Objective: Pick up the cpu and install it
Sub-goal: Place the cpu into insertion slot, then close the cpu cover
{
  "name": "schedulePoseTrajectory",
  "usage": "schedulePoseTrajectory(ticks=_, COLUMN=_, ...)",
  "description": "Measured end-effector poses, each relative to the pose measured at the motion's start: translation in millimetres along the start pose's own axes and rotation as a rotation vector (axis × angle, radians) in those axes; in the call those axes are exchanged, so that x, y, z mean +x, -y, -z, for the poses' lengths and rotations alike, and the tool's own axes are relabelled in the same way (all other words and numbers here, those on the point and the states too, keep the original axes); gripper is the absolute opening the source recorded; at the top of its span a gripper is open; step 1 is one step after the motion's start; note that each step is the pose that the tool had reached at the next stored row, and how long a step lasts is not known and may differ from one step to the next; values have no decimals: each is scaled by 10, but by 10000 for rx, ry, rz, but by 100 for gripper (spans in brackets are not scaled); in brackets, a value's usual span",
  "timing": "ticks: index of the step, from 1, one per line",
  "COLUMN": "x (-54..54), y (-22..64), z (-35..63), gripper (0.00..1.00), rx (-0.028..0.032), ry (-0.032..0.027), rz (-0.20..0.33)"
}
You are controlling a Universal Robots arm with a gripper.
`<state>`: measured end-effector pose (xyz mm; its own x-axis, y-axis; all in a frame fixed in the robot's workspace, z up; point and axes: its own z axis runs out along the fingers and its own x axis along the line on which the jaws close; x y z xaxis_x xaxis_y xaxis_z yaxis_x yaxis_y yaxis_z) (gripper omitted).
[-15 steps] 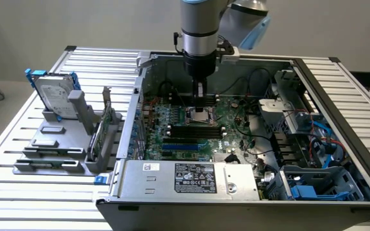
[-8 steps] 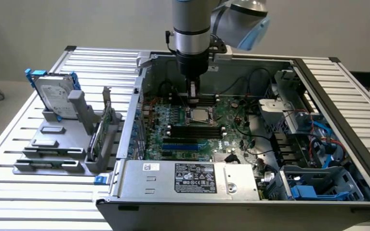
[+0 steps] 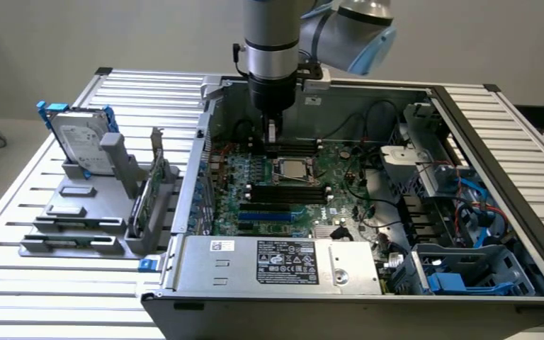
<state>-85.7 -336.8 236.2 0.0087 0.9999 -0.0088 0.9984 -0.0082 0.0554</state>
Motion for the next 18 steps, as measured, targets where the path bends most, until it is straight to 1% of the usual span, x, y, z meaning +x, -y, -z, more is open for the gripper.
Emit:
schedulePoseTrajectory(ticks=1, x=0, y=1, z=1, gripper=11, rx=23, ry=2, rz=0)
schedulePoseTrajectory(ticks=2, x=0, y=1, z=1, gripper=11, rx=26, ry=1, rz=-1)
schedulePoseTrajectory(ticks=16, x=0, y=1, z=0, gripper=11, rx=26, ry=-1, rz=-1)
schedulePoseTrajectory(ticks=17, x=0, y=-11, z=3, gripper=11, rx=27, ry=-8, rz=0)
schedulePoseTrajectory(ticks=18, x=0, y=-53, z=15, gripper=11, rx=31, ry=-28, rz=-2)
